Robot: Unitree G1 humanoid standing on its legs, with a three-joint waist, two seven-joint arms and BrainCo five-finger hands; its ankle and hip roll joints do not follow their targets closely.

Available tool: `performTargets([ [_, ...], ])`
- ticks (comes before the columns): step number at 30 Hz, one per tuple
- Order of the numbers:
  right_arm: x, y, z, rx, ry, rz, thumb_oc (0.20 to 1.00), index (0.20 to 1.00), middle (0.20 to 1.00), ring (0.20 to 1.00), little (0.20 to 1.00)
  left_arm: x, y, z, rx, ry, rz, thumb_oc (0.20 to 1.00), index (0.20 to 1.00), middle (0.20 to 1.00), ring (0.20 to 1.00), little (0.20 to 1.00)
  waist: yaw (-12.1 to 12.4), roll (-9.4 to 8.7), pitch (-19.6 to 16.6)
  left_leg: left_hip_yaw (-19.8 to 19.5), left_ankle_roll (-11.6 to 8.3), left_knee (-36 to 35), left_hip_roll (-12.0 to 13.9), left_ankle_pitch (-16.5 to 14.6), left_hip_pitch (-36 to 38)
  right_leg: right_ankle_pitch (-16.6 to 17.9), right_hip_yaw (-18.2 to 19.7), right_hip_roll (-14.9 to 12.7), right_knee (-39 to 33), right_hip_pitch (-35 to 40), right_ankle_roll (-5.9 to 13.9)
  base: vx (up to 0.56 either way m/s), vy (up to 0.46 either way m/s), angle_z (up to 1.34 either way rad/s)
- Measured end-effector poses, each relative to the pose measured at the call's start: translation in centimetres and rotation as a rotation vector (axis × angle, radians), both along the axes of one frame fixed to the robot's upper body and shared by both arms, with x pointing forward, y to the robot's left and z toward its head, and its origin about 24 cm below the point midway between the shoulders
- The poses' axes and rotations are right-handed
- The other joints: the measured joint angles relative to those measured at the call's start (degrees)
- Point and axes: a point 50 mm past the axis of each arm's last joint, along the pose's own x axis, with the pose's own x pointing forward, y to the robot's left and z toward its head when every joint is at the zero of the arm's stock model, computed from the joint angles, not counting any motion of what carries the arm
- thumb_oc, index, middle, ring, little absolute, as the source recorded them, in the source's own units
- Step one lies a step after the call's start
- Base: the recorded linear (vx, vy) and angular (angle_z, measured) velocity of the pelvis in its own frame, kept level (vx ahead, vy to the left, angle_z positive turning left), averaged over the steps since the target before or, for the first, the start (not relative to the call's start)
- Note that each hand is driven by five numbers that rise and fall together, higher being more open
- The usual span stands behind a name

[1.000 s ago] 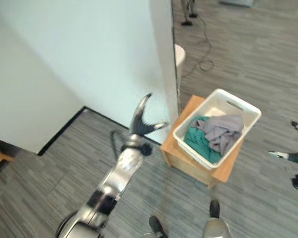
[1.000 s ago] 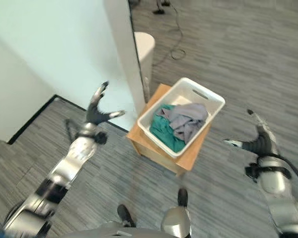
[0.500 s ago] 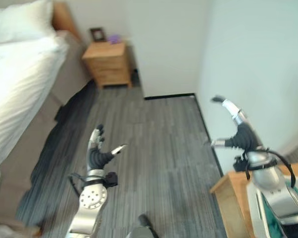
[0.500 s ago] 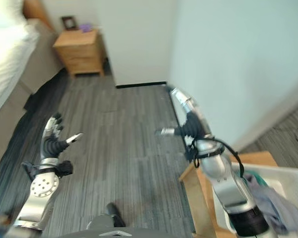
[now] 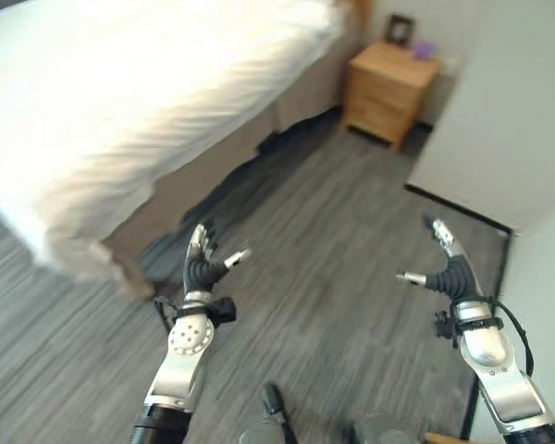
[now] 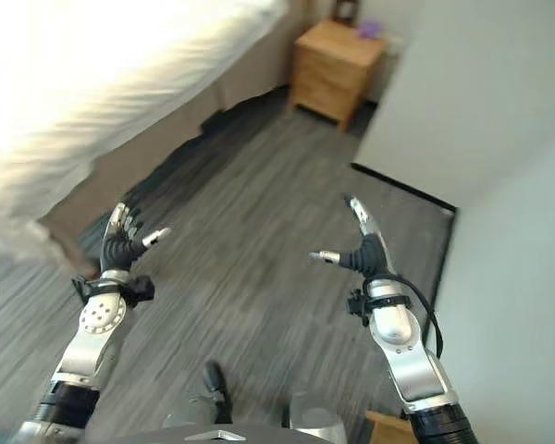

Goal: Pick up bed clothes into laundry basket.

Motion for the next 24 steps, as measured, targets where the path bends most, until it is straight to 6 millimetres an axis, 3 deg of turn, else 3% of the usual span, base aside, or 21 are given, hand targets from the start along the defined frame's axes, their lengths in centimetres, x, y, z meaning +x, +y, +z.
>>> performTargets([
  [1, 0.0, -0.1, 0.1, 0.006, -0.004, -0.006, 1.0, 1.0, 1.0, 1.0, 1.0, -1.0, 0.1, 0.2, -0.031, -0.011, 0.009, 1.0, 1.0, 1.0, 1.0, 1.0, -0.2, 1.81, 0.2, -3.2, -1.55, 2.4, 2.0, -1.3, -3.0, -4.7, 7.7, 4.9, 5.3, -2.0, -1.26, 0.21, -0.121, 1.33],
  [2, -0.7, -0.6, -0.3, -0.005, 0.009, -0.019, 1.0, 1.0, 1.0, 1.0, 1.0, -1.3, -0.3, 0.2, -0.043, -0.033, 0.0, 1.0, 1.0, 1.0, 1.0, 1.0, -1.2, 3.15, -0.7, -6.6, -3.02, 3.1, 2.2, -2.7, -5.9, -5.3, 11.0, 8.0, 0.8, 0.0, -1.22, 0.46, -0.235, 2.13],
  [3, -0.4, -1.0, -1.0, -0.013, 0.049, -0.036, 1.0, 1.0, 1.0, 1.0, 1.0, -0.6, -0.4, -0.2, -0.046, -0.018, -0.015, 1.0, 1.0, 1.0, 1.0, 1.0, -1.3, 0.78, -0.3, -4.7, -2.43, 4.0, -1.2, -3.1, -5.6, -2.9, 7.1, 4.1, -3.2, 2.7, -1.38, 0.45, -0.26, 2.68],
  [4, -0.2, -1.4, -1.8, -0.015, 0.089, -0.058, 1.0, 1.0, 1.0, 1.0, 1.0, 0.0, -0.7, -1.1, -0.06, 0.022, -0.022, 1.0, 1.0, 1.0, 1.0, 1.0, -2.2, -0.76, 0.1, -4.1, -2.73, 10.3, -3.8, -4.7, -5.8, -3.7, 4.8, 1.3, -0.3, 3.4, -0.26, 0.36, -0.187, 2.48],
  [5, -0.1, -1.4, -2.1, -0.024, 0.112, -0.058, 1.0, 1.0, 1.0, 1.0, 1.0, -0.2, -0.8, -1.8, -0.074, 0.05, -0.015, 1.0, 1.0, 1.0, 1.0, 1.0, -2.9, -1.12, 0.4, -4.5, -2.41, 16.7, -4.8, -6.7, -5.1, -4.6, 5.8, 0.1, 7.0, 2.2, 0.91, 0.35, -0.202, 1.87],
  [6, -0.1, -1.1, -1.6, -0.059, 0.1, -0.021, 1.0, 1.0, 1.0, 1.0, 1.0, -1.4, -0.8, -2.4, -0.094, 0.07, 0.004, 1.0, 1.0, 1.0, 1.0, 1.0, -2.6, 3.88, -1.2, -9.9, -1.8, 14.4, -0.4, -12.9, -0.7, -6.7, 11.8, 5.0, 19.4, -5.9, 0.43, 0.23, -0.127, 1.24],
  [7, 0.4, -0.4, -1.1, -0.03, 0.067, -0.003, 1.0, 1.0, 1.0, 1.0, 1.0, -1.5, -0.2, -1.9, -0.078, 0.043, 0.012, 1.0, 1.0, 1.0, 1.0, 1.0, -2.0, 3.19, -1.3, -11.3, -4.6, 10.8, -1.3, -12.8, -0.4, -8.3, 14.7, 4.5, 16.7, -8.6, 0.42, 0.26, -0.211, 1.13],
  [8, 1.0, 0.4, -0.3, -0.015, 0.03, 0.018, 1.0, 1.0, 1.0, 1.0, 1.0, -0.9, 0.6, -1.0, -0.062, 0.009, 0.027, 1.0, 1.0, 1.0, 1.0, 1.0, -2.0, 3.2, -0.3, -13.3, -3.46, 8.6, -0.8, -12.2, -0.3, -8.0, 18.9, 3.4, 10.3, -10.4, 1.0, 0.17, -0.29, 1.2],
  [9, 1.3, 0.7, 0.2, -0.018, 0.018, 0.038, 1.0, 1.0, 1.0, 1.0, 1.0, -0.4, 0.9, -0.2, -0.06, -0.017, 0.021, 1.0, 1.0, 1.0, 1.0, 1.0, -2.3, 2.38, 0.5, -12.7, -2.6, 5.4, 0.3, -8.0, 0.1, -4.9, 18.4, 1.7, 3.5, -11.6, 2.43, 0.26, -0.369, 1.49],
  [10, 1.6, 1.3, 0.1, -0.003, 0.023, 0.063, 1.0, 1.0, 1.0, 1.0, 1.0, -0.4, 1.1, 0.0, -0.047, -0.023, 0.015, 1.0, 1.0, 1.0, 1.0, 1.0, -1.9, 0.22, 0.4, -12.1, -5.09, 1.2, 0.9, -6.0, 2.6, -0.9, 18.0, -0.6, -3.7, -10.5, 2.38, 0.28, -0.38, 1.3],
  [11, 2.3, 2.1, -0.8, 0.023, 0.064, 0.083, 1.0, 1.0, 1.0, 1.0, 1.0, -0.7, 1.4, -0.8, -0.048, 0.014, 0.024, 1.0, 1.0, 1.0, 1.0, 1.0, -1.0, -1.7, 0.2, -13.0, -6.88, -2.3, 1.8, -6.1, 6.4, 3.6, 15.3, -1.1, -2.8, -8.7, 3.74, 0.18, -0.232, 0.96],
  [12, 2.4, 2.5, -1.7, 0.042, 0.109, 0.089, 1.0, 1.0, 1.0, 1.0, 1.0, -1.1, 1.4, -1.8, -0.076, 0.052, 0.034, 1.0, 1.0, 1.0, 1.0, 1.0, -0.8, -2.32, -0.6, -14.0, -7.61, -3.9, 2.8, -7.9, 8.5, 4.4, 13.1, -0.8, -2.3, -7.4, 3.92, 0.09, -0.157, 0.83],
  [13, 2.4, 3.0, -1.6, 0.065, 0.107, 0.109, 1.0, 1.0, 1.0, 1.0, 1.0, -2.0, 1.1, -2.4, -0.094, 0.076, 0.02, 1.0, 1.0, 1.0, 1.0, 1.0, -0.6, -4.23, -0.6, -13.3, -7.65, -0.9, 3.3, -9.4, 8.2, 4.4, 11.6, -1.2, -1.8, -6.6, 3.84, -0.03, -0.23, 0.63],
  [15, 2.5, 2.7, -0.4, 0.071, 0.057, 0.115, 1.0, 1.0, 1.0, 1.0, 1.0, -2.8, 0.4, -3.4, -0.125, 0.117, 0.001, 1.0, 1.0, 1.0, 1.0, 1.0, -0.6, -4.18, -0.8, -10.4, -9.11, 8.1, 3.3, -9.9, 5.2, 4.6, 10.6, -0.8, -4.4, -5.8, 3.62, -0.09, -0.223, 0.67],
  [16, 2.5, 0.7, 0.5, 0.029, 0.028, 0.065, 1.0, 1.0, 1.0, 1.0, 1.0, -1.7, -0.7, -3.2, -0.176, 0.089, -0.014, 1.0, 1.0, 1.0, 1.0, 1.0, -1.9, -2.41, -0.7, -0.7, -10.83, 16.5, 6.6, -4.9, 0.6, 8.3, 4.1, -1.4, -6.2, -4.1, -0.64, -0.05, -0.083, 1.04],
  [17, 2.9, 0.0, 0.4, 0.018, 0.041, 0.034, 1.0, 1.0, 1.0, 1.0, 1.0, -1.1, -1.3, -2.9, -0.2, 0.07, -0.021, 1.0, 1.0, 1.0, 1.0, 1.0, -2.1, -3.13, 0.0, 4.2, -10.21, 18.4, 7.9, -5.0, -1.1, 8.4, 3.7, -1.1, -6.5, -3.6, -1.15, 0.02, -0.041, 0.81],
  [18, 2.9, 0.0, 0.5, 0.016, 0.037, 0.033, 1.0, 1.0, 1.0, 1.0, 1.0, -1.2, -1.3, -2.9, -0.201, 0.071, -0.021, 1.0, 1.0, 1.0, 1.0, 1.0, -1.6, -3.39, 0.0, 7.9, -9.57, 17.0, 8.4, -4.6, -0.4, 8.5, 3.7, -0.9, -7.0, -3.6, -1.66, 0.03, 0.005, 0.12],
  [19, 2.7, 0.1, 0.7, 0.024, 0.025, 0.037, 1.0, 1.0, 1.0, 1.0, 1.0, -1.3, -1.3, -3.0, -0.2, 0.076, -0.022, 1.0, 1.0, 1.0, 1.0, 1.0, -2.4, -2.82, 0.3, 15.0, -9.39, 16.1, 10.9, -4.5, 0.5, 9.0, 2.5, -0.1, -8.9, -2.5, -2.26, 0.04, 0.03, -0.02],
  [21, 2.3, 0.1, 0.6, 0.031, 0.027, 0.041, 1.0, 1.0, 1.0, 1.0, 1.0, -1.8, -1.2, -3.4, -0.196, 0.099, -0.031, 1.0, 1.0, 1.0, 1.0, 1.0, -5.0, -1.57, 0.6, 22.7, -9.11, 12.1, 12.2, -4.2, 3.5, 9.6, 0.4, 0.1, -11.4, -0.1, -2.04, 0.01, 0.04, 0.2],
  [23, 1.6, -0.4, 0.0, 0.026, 0.055, 0.033, 1.0, 1.0, 1.0, 1.0, 1.0, -2.6, -1.1, -4.2, -0.2, 0.14, -0.04, 1.0, 1.0, 1.0, 1.0, 1.0, -6.3, 1.98, 0.5, 20.6, -7.69, 3.9, 10.8, -2.2, 9.3, 10.9, 0.9, 1.3, -13.9, 2.1, -0.69, 0.03, 0.04, -0.14],
  [24, 1.3, -0.9, -0.5, 0.026, 0.075, 0.016, 1.0, 1.0, 1.0, 1.0, 1.0, -2.5, -1.2, -4.2, -0.201, 0.14, -0.046, 1.0, 1.0, 1.0, 1.0, 1.0, -7.1, 3.14, 0.5, 19.3, -8.78, 1.1, 10.0, -2.8, 10.5, 11.6, 0.8, 1.2, -14.3, 2.3, -0.05, 0.05, 0.029, 0.01],
])
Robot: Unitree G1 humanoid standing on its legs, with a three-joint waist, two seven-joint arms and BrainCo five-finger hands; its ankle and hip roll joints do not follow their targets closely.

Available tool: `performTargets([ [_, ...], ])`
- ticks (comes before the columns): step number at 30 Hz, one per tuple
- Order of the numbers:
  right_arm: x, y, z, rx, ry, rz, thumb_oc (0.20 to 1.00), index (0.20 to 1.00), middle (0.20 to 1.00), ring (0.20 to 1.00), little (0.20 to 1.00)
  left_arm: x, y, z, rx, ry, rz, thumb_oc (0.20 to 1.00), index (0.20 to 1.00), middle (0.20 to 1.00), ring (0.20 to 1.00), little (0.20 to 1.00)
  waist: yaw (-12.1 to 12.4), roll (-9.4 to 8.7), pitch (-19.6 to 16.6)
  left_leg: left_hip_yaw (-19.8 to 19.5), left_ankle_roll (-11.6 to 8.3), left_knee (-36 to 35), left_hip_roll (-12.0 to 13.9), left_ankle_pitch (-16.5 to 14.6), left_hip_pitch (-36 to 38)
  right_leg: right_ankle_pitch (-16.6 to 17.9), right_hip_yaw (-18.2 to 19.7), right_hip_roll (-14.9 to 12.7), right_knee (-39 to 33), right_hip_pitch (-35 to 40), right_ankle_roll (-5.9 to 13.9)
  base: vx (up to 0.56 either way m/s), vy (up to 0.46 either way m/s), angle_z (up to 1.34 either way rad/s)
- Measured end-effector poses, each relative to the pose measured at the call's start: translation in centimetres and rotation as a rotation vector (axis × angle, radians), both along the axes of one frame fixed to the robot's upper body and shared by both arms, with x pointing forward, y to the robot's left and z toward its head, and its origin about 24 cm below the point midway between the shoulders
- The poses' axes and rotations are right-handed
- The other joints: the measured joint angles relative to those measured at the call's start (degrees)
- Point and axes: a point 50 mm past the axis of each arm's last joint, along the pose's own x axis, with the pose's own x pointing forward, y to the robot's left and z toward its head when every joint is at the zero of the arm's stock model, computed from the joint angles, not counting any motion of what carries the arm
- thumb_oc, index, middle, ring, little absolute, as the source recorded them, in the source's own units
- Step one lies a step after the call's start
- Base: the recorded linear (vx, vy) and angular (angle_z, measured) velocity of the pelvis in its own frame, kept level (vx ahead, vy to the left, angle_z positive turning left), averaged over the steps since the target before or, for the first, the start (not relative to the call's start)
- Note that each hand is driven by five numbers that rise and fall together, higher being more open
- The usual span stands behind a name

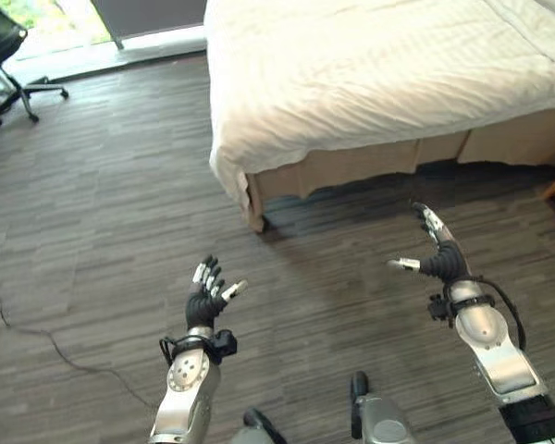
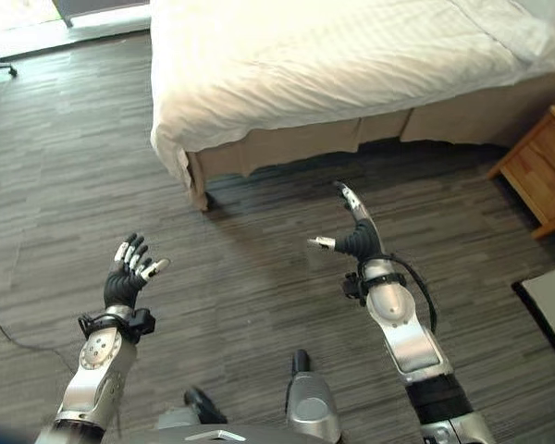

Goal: Pick up bed clothes into laundry basket.

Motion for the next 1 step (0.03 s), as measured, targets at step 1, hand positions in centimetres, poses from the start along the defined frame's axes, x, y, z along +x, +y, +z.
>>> performTargets([
  [1, -0.28, -0.16, -0.4, 0.001, 0.019, -0.003, 1.0, 1.0, 1.0, 1.0, 1.0, 0.21, 0.03, 0.2, 0.0, -0.01, 0.001, 1.0, 1.0, 1.0, 1.0, 1.0, -0.3, -0.16, 0.1, -0.1, -0.03, -0.2, -1.0, 0.0, -0.4, 0.5, -0.2, -0.9, -0.5, 0.0, 0.62, 0.08, 0.046, 0.17],
])
